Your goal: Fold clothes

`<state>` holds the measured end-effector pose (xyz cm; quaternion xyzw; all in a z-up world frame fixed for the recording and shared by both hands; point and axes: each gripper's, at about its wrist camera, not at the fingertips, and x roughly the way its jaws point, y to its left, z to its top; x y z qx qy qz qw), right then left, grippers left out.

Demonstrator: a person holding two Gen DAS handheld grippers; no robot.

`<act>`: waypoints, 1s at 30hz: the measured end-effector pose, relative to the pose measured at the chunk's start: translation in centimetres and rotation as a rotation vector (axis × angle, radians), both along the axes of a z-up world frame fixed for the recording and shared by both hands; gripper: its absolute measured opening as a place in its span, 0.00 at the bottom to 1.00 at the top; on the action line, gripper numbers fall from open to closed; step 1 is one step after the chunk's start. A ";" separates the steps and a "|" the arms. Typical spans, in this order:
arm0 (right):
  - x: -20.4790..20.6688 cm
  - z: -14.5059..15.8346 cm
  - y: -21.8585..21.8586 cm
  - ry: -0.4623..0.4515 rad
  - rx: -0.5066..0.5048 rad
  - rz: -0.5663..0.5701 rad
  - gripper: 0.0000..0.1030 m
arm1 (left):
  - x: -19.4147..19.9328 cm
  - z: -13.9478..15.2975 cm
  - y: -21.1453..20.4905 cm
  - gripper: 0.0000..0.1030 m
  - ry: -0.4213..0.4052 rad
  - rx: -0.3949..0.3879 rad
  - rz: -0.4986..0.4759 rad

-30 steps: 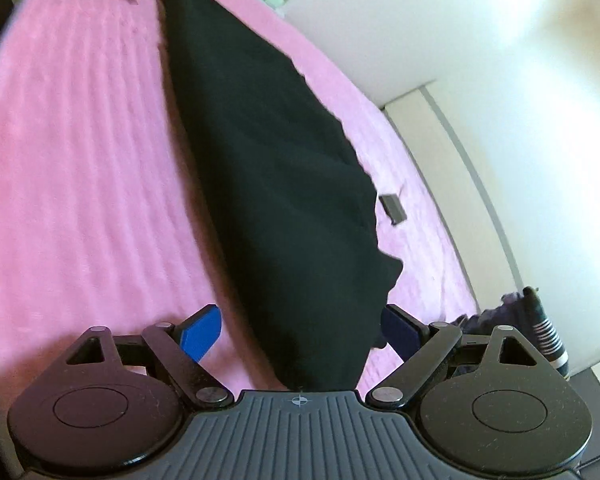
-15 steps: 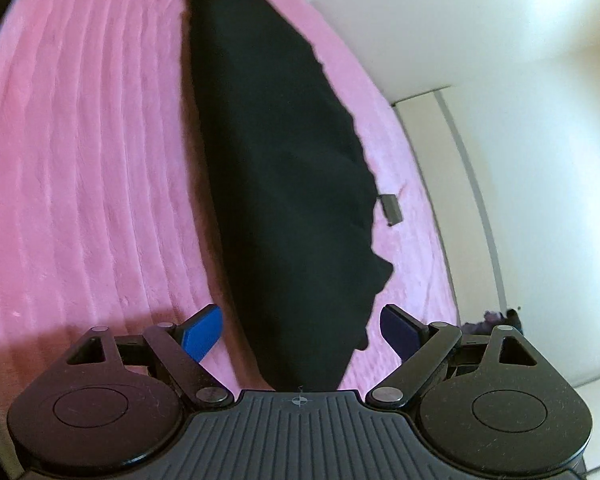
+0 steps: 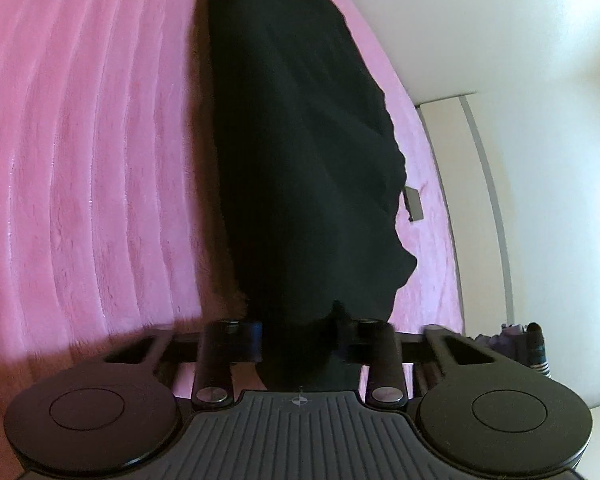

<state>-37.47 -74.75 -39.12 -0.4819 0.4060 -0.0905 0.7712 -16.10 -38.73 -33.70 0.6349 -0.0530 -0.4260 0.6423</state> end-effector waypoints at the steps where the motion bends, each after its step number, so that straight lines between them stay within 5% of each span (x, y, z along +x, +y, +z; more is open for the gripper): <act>1: -0.3 0.6 -0.1 -0.007 0.014 -0.006 0.23 | 0.0 0.3 0.0 0.12 0.011 0.001 0.006; 6: -3.6 4.3 0.1 -0.061 0.014 -0.038 0.21 | -1.2 4.2 1.2 0.09 0.093 -0.031 0.024; 11: -10.5 4.7 1.6 -0.034 0.039 -0.097 0.21 | -7.4 7.9 5.3 0.09 0.214 -0.056 -0.014; 17: -15.3 2.2 3.0 0.029 0.054 -0.175 0.21 | -17.1 6.4 10.6 0.09 0.339 -0.025 -0.069; 19: -15.5 2.0 3.7 0.017 0.029 -0.195 0.29 | -18.7 4.8 11.0 0.11 0.319 -0.014 -0.070; 21: -15.8 2.2 4.4 -0.004 0.018 -0.214 0.73 | -18.9 3.9 11.2 0.12 0.287 -0.012 -0.064; 22: -16.0 2.5 4.8 -0.019 0.020 -0.222 0.79 | -19.0 4.0 11.4 0.15 0.287 -0.019 -0.059; 26: -16.9 3.7 7.3 -0.069 0.066 -0.235 0.80 | -17.6 5.1 12.7 0.20 0.343 -0.057 -0.014; 30: -16.2 5.1 12.0 -0.122 0.155 -0.126 0.80 | -16.2 5.3 14.1 0.21 0.373 -0.076 0.048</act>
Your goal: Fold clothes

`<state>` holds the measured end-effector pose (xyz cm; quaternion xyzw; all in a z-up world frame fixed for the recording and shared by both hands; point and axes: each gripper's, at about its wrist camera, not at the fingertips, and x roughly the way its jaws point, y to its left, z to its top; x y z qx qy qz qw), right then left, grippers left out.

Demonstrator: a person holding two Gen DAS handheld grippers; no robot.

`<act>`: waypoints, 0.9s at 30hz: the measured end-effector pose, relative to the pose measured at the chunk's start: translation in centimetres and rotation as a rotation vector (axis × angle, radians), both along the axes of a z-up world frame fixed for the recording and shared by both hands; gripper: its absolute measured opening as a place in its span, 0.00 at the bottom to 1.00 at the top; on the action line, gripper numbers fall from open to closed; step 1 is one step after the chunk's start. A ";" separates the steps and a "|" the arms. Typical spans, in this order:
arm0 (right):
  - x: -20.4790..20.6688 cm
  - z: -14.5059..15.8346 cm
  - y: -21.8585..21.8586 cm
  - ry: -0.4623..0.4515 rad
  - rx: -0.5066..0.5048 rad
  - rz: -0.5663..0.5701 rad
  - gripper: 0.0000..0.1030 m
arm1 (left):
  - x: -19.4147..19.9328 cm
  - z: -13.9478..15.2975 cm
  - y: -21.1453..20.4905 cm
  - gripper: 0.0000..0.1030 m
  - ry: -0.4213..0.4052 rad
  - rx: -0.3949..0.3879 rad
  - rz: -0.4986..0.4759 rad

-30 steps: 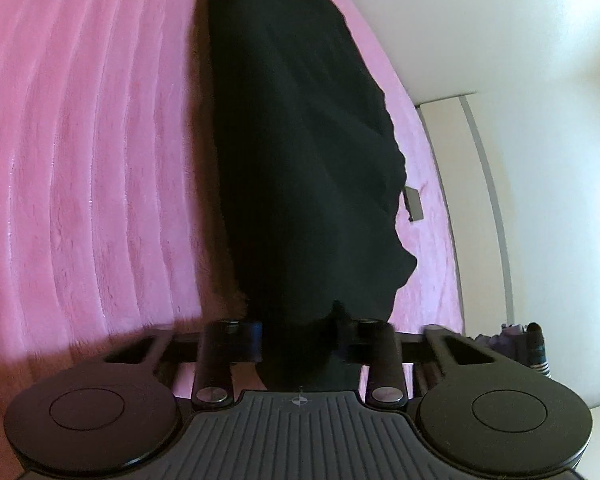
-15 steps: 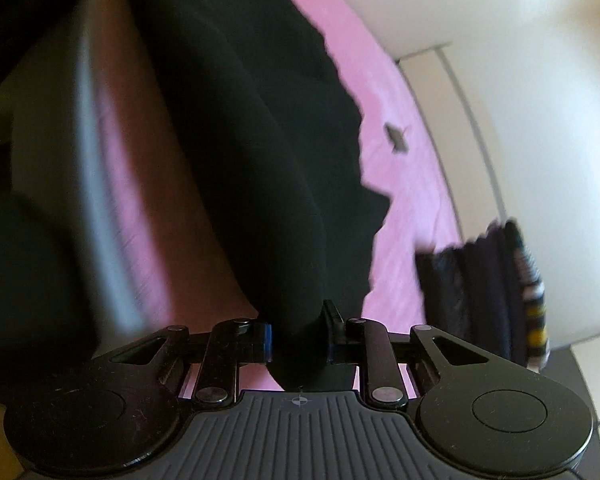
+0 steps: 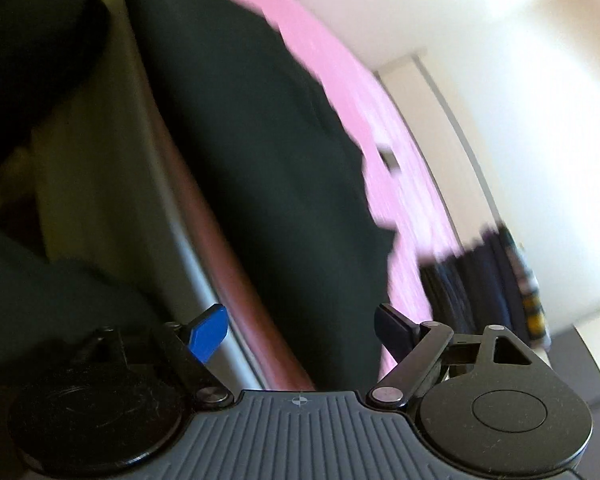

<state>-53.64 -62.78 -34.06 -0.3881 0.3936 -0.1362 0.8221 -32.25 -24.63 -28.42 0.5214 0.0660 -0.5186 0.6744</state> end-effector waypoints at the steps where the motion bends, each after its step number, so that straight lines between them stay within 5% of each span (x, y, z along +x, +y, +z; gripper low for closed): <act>1: 0.6 0.3 0.9 -0.017 0.021 0.030 0.80 | 0.2 0.0 0.4 0.21 0.006 -0.002 0.012; 8: 9.3 1.6 7.5 -0.050 0.193 0.311 0.80 | 1.3 0.4 2.7 0.21 0.046 -0.028 0.082; 16: 18.0 -0.9 14.4 0.079 0.158 0.549 0.79 | 4.2 1.3 4.9 0.38 0.049 -0.092 0.130; 17: 18.9 -1.2 14.7 0.086 0.152 0.551 0.66 | 4.7 1.2 5.0 0.44 0.046 -0.097 0.130; 18: 19.4 -1.3 15.0 0.101 0.167 0.543 0.31 | 5.2 1.1 5.0 0.47 0.045 -0.103 0.126; 19: 20.0 -1.3 15.1 0.102 0.180 0.518 0.19 | 5.6 0.9 5.0 0.53 0.043 -0.108 0.118; 21: 20.1 0.1 14.6 0.059 0.268 0.475 0.14 | 6.3 0.7 5.1 0.63 0.032 -0.115 0.097; 27: 17.7 6.9 7.5 -0.269 0.632 0.206 0.13 | 8.6 0.7 2.3 0.68 -0.033 -0.121 -0.037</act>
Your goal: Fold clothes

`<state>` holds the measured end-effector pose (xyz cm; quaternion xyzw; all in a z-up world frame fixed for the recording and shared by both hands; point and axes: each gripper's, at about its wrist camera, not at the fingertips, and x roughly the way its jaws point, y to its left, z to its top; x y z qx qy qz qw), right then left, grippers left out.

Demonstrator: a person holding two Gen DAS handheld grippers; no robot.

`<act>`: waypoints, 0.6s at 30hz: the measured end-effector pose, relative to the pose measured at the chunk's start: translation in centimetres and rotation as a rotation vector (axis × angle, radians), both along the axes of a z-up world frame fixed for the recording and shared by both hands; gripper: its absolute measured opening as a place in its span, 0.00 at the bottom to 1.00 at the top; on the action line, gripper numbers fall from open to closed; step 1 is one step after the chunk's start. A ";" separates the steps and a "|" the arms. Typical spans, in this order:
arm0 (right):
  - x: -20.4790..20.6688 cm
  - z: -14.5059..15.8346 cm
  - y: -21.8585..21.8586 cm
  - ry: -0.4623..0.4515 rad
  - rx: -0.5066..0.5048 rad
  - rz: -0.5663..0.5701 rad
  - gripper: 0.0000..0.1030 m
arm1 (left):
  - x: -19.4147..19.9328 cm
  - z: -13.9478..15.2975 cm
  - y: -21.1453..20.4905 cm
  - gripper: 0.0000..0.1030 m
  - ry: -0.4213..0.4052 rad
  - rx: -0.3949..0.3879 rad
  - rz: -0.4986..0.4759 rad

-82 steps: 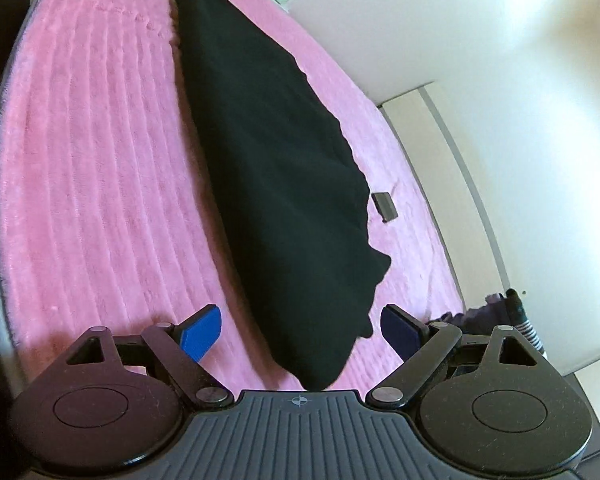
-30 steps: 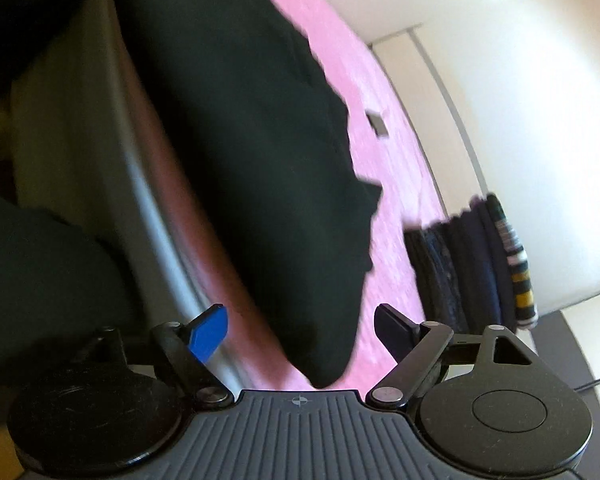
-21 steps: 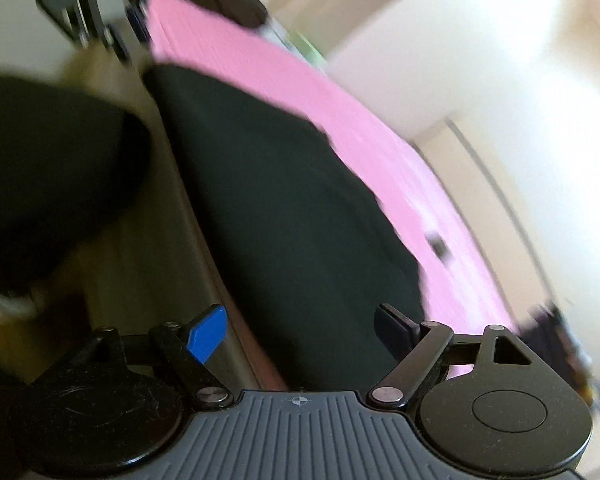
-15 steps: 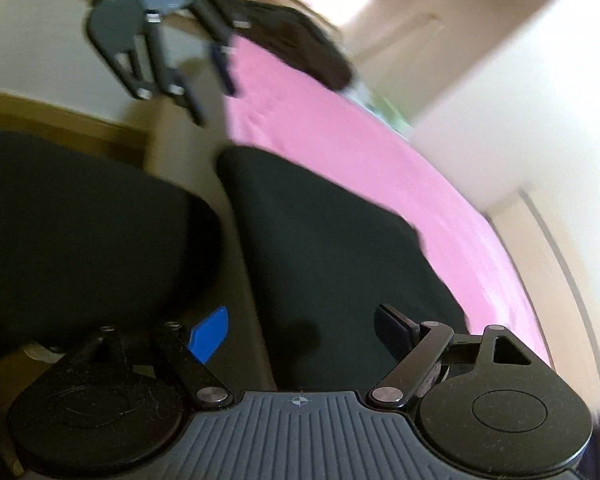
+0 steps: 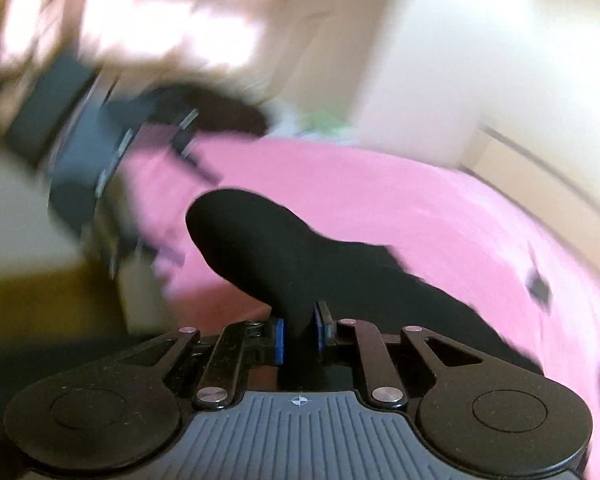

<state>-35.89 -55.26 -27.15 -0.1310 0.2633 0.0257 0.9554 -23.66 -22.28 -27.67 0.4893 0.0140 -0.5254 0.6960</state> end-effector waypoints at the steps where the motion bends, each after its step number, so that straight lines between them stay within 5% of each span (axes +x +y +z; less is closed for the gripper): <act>1: -0.5 0.7 -1.4 -0.025 0.062 -0.056 0.12 | 0.4 0.3 -0.8 0.71 -0.015 -0.011 -0.027; 4: -1.2 1.5 -3.3 -0.049 0.131 -0.134 0.12 | 1.5 1.0 -3.8 0.78 -0.050 -0.053 -0.106; 11: -2.4 0.9 -2.9 -0.042 0.152 -0.124 0.12 | 4.3 1.4 -11.8 0.78 -0.138 -0.079 -0.237; 18: -3.2 0.3 -2.7 -0.053 0.164 -0.116 0.12 | 5.2 -1.0 -14.7 0.73 -0.282 0.040 -0.417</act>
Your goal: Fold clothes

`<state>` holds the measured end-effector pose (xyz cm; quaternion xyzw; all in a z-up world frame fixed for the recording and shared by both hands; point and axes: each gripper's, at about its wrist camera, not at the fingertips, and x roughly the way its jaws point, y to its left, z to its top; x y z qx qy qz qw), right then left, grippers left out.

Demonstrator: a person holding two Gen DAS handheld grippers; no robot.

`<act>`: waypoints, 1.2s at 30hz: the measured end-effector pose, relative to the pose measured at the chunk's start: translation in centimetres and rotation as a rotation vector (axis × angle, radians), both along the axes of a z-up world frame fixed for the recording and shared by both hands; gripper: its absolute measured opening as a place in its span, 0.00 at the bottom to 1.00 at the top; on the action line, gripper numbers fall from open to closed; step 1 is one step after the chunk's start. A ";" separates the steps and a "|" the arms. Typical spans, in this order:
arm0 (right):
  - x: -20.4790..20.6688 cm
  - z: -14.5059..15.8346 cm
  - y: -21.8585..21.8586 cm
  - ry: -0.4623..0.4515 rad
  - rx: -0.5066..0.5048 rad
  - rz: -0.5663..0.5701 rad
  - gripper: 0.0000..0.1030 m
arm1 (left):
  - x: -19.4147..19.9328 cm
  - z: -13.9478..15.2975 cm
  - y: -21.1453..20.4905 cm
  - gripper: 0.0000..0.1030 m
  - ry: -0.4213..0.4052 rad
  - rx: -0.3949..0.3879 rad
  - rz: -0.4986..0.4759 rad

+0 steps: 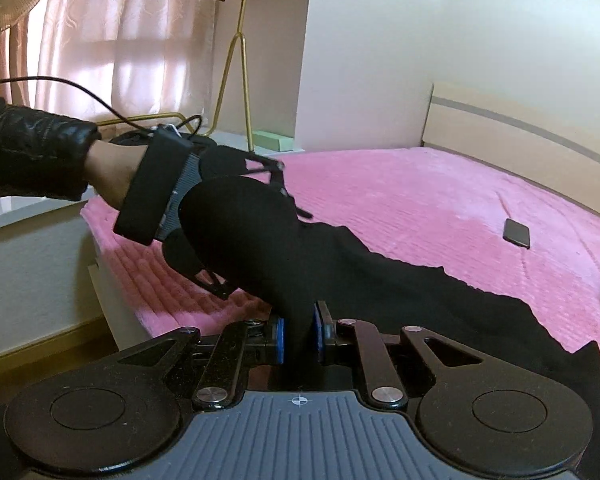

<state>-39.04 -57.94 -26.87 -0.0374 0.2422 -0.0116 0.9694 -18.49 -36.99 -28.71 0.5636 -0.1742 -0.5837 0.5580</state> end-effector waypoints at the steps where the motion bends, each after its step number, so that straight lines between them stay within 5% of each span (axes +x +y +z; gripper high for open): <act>1: -0.3 0.0 -0.2 -0.005 0.011 -0.008 0.12 | 0.0 -0.3 -0.3 0.68 -0.021 0.014 -0.020; 3: -0.9 0.0 -0.7 -0.016 0.032 -0.025 0.12 | -0.3 -0.4 -0.9 0.57 -0.050 0.029 -0.044; 5: -1.5 0.0 -1.2 -0.027 0.054 -0.042 0.12 | -0.6 0.0 -1.6 0.25 -0.052 0.041 -0.054; 8: -3.5 0.6 -2.1 -0.068 0.090 -0.083 0.12 | -1.4 1.9 -3.2 0.11 0.003 0.058 -0.034; 12: -8.1 1.7 -3.7 -0.156 0.151 -0.174 0.12 | -3.6 6.0 -5.7 0.09 -0.010 0.029 -0.044; 19: -16.9 1.0 -8.1 -0.283 0.368 -0.440 0.12 | -12.3 12.3 -14.6 0.09 -0.120 0.009 -0.217; 25: -22.1 -3.5 -13.6 -0.309 0.691 -0.656 0.13 | -20.5 9.4 -24.9 0.11 -0.168 0.145 -0.346; 29: -24.4 -4.9 -15.6 -0.311 0.789 -0.706 0.13 | -23.4 4.7 -30.0 0.22 -0.146 0.208 -0.312; 31: -25.4 -4.8 -15.8 -0.312 0.790 -0.696 0.27 | -23.5 4.5 -30.6 0.25 -0.077 0.198 -0.270; 33: -26.1 -4.3 -15.9 -0.321 0.763 -0.716 0.72 | -23.0 4.9 -30.7 0.33 0.001 0.183 -0.224; 36: -27.1 -3.7 -16.4 -0.359 0.768 -0.720 0.73 | -21.2 6.7 -28.9 0.35 0.111 0.139 -0.125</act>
